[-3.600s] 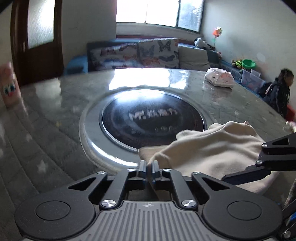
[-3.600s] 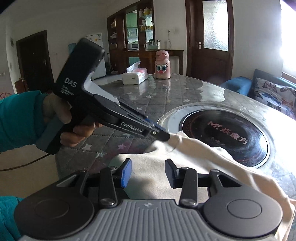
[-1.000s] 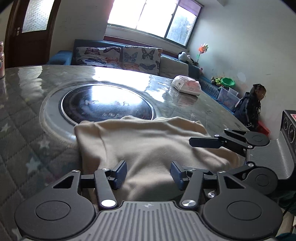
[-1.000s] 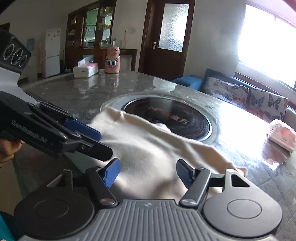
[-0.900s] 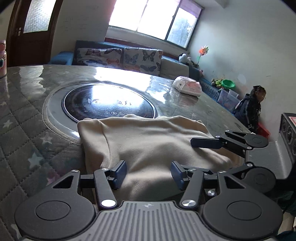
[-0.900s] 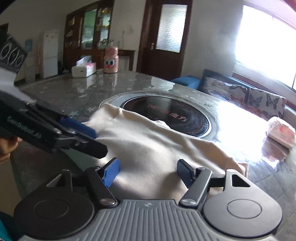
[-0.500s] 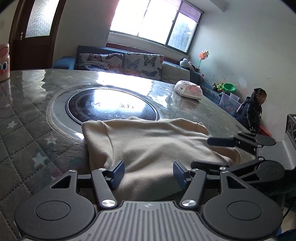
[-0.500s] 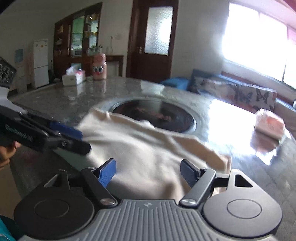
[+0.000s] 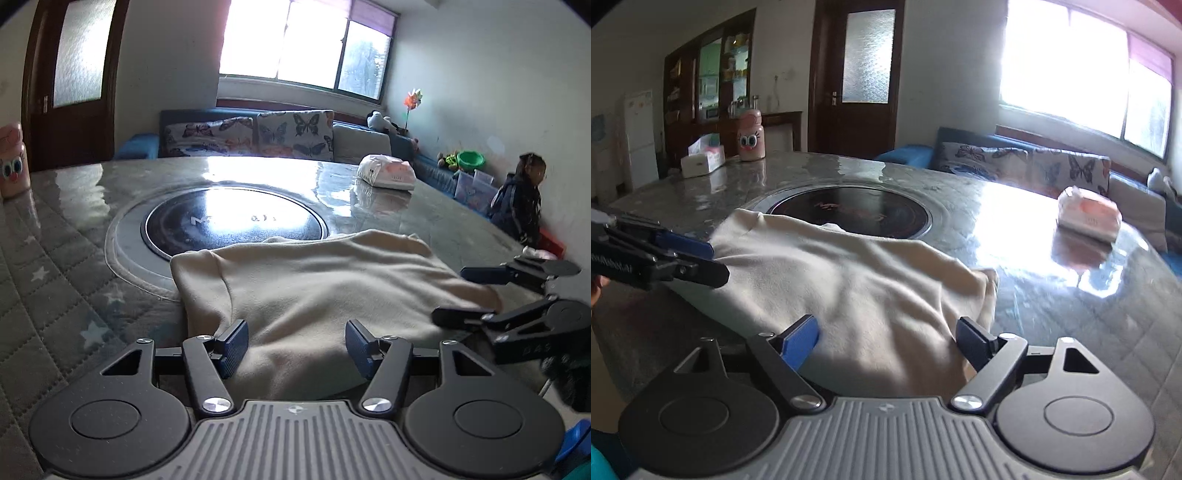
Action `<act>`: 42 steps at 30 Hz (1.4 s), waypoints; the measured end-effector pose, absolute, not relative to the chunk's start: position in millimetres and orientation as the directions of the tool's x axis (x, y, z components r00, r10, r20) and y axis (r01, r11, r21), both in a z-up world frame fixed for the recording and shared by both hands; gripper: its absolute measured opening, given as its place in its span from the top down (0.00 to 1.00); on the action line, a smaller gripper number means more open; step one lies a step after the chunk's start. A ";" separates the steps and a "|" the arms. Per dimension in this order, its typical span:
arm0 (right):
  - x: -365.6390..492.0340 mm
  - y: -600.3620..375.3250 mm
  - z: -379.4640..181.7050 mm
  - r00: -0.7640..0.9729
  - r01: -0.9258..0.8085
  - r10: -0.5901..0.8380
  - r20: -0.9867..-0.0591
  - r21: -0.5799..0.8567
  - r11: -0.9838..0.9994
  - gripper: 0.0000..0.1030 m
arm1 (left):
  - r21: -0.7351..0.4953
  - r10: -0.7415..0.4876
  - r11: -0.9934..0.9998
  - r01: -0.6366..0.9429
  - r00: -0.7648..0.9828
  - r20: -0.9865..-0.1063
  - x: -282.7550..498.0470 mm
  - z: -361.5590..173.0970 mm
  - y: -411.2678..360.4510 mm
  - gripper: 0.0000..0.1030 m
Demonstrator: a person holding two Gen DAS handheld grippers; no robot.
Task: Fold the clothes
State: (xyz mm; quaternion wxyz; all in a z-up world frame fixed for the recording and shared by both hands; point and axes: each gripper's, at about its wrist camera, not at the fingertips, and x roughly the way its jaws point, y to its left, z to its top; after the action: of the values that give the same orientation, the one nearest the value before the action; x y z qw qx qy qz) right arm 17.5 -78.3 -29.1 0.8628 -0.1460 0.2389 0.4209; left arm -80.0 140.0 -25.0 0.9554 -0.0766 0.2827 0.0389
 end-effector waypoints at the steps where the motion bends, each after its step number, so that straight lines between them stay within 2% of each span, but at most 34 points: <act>1: 17.1 -79.5 -28.2 0.533 -0.796 0.657 -0.533 -0.053 0.603 0.19 | -0.121 0.033 0.986 -0.118 0.837 -0.546 -80.3 -24.2 139.7 0.40; 5: 22.0 -87.9 -19.8 0.565 -0.768 0.647 -0.512 -0.039 0.640 0.19 | -0.113 0.040 0.986 -0.119 0.841 -0.539 -81.8 -20.1 138.8 0.40; 12: 34.2 -100.7 -32.3 0.602 -0.710 0.579 -0.550 -0.036 0.703 0.18 | -0.093 0.052 0.988 -0.123 0.834 -0.549 -80.7 -23.4 136.6 0.40; 17: 41.7 -111.4 -26.9 0.623 -0.684 0.571 -0.535 -0.019 0.729 0.18 | -0.099 0.051 0.988 -0.122 0.843 -0.535 -83.6 -15.4 138.1 0.37; 21: 49.6 -116.7 -32.1 0.639 -0.661 0.544 -0.544 -0.027 0.750 0.14 | -0.091 0.056 0.988 -0.126 0.835 -0.548 -81.3 -20.0 139.1 0.37; 25: 49.1 -116.1 -31.1 0.623 -0.671 0.557 -0.549 -0.009 0.741 0.14 | -0.093 0.050 0.988 -0.121 0.833 -0.550 -81.5 -19.7 139.9 0.37; 30: 59.3 -106.2 -16.7 0.644 -0.674 0.569 -0.512 -0.028 0.738 0.14 | -0.093 0.056 0.988 -0.125 0.843 -0.535 -79.5 -12.9 140.9 0.35; 37: 75.6 -89.4 -36.7 0.631 -0.675 0.525 -0.572 -0.071 0.735 0.12 | -0.091 0.066 0.986 -0.140 0.824 -0.562 -77.3 -20.0 146.3 0.34; 42: 78.9 -88.5 -28.3 0.638 -0.675 0.528 -0.561 -0.077 0.733 0.12 | -0.103 0.054 0.985 -0.136 0.821 -0.568 -75.8 -20.5 148.7 0.32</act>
State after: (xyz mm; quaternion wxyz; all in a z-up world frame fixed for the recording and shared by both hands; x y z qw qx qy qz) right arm 78.9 -88.5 -28.3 0.8938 -0.1412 0.2603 0.3367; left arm -75.8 148.7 -20.5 0.9516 -0.0694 0.2950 0.0501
